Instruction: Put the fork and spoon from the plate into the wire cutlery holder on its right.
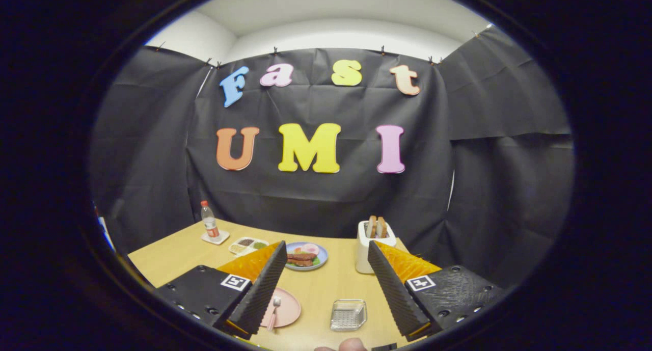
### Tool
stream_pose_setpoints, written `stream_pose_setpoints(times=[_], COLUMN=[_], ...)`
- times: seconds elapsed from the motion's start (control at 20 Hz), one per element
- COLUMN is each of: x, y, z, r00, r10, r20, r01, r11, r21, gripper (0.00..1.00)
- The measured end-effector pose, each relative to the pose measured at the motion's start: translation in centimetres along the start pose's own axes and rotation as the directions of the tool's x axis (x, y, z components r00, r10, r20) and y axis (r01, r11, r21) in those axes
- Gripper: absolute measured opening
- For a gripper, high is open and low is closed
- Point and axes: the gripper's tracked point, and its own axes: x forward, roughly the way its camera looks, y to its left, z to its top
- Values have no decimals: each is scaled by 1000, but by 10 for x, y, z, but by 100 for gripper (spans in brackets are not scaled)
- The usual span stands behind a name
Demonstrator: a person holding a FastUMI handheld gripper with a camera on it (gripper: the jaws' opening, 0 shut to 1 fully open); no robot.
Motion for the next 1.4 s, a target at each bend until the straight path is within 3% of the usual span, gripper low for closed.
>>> stream_pose_setpoints(times=[0.4,0.55,0.7,1.05,1.15,1.4], x=[19,29,37,53,59,66], y=[76,91,104,116,118,116], z=[-95,-137,-181,-258,-272,-293], r00=[964,927,868,743,719,670], r10=[102,98,91,80,69,33], r20=[-247,-362,-489,-665,-691,-742], r01=[-105,-106,-122,-130,-122,-112], r11=[995,994,992,991,992,992], r21=[3,-3,-33,-27,-29,-56], gripper=[95,96,95,71,67,41])
